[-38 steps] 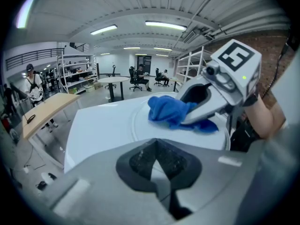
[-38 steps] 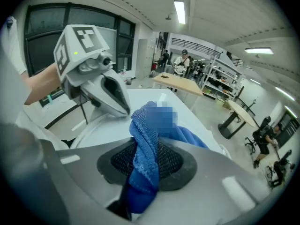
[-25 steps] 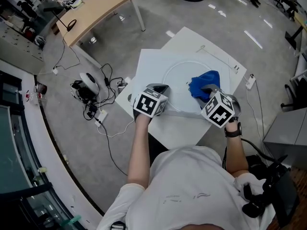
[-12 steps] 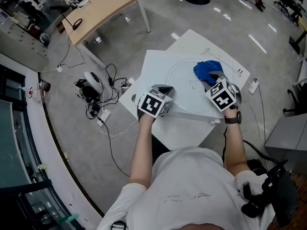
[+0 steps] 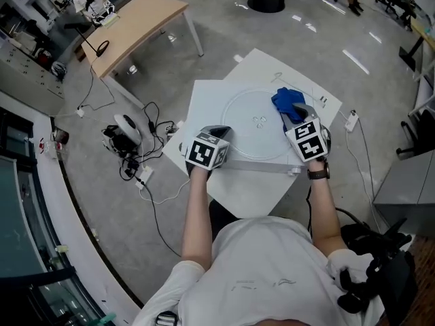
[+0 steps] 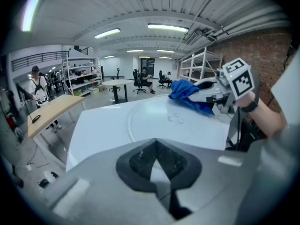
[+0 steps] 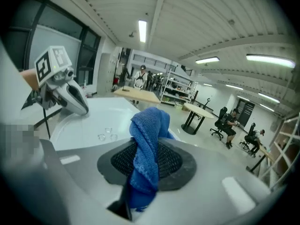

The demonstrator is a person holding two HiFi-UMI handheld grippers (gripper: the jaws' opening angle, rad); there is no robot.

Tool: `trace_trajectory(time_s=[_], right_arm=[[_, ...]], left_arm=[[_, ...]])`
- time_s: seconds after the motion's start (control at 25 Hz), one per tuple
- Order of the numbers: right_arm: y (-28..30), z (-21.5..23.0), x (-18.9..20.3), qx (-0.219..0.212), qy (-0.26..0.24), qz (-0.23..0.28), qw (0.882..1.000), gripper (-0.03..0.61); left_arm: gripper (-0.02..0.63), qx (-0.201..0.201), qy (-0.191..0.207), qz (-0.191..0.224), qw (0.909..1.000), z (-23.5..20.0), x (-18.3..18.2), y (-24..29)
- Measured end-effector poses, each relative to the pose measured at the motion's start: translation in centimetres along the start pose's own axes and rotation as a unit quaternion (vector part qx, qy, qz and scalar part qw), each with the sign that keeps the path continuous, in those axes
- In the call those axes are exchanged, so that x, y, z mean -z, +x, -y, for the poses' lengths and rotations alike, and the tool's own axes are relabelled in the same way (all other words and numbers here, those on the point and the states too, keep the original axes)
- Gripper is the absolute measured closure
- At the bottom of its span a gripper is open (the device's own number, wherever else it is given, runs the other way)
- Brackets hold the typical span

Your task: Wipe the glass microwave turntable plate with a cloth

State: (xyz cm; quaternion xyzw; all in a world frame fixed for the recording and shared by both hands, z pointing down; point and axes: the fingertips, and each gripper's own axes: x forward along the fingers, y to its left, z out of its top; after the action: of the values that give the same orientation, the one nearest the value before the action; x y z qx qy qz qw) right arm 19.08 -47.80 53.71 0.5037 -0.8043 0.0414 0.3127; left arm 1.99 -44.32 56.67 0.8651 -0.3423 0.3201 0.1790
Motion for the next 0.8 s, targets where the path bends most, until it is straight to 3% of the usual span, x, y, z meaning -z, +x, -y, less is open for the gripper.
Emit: trace_trajectory(time_s=[0.16, 0.36, 0.56, 0.8], right_arm=[[-3.4, -1.0, -1.8, -0.006, 0.052, 0.112, 0.992, 0.479], [-8.5, -2.9, -4.5, -0.028, 0.113, 0.224, 0.968, 0.48], [-12.4, -5.9, -5.9, -0.045, 0.137, 0.278, 0.95, 0.48], [-16.2, -9.6, -6.1, -0.027, 0.109, 0.295, 0.949, 0.479]], left_arm=[[0.612, -0.077, 0.026, 0.055, 0.9952, -0.5, 0.0, -1.5], [0.612, -0.129, 0.04, 0.143, 0.9805, 1.9, -1.0, -5.4], [0.612, -0.144, 0.063, 0.241, 0.9576, 4.9, -2.7, -9.9], [0.612, -0.133, 0.092, 0.321, 0.9331, 8.3, -3.7, -13.0]])
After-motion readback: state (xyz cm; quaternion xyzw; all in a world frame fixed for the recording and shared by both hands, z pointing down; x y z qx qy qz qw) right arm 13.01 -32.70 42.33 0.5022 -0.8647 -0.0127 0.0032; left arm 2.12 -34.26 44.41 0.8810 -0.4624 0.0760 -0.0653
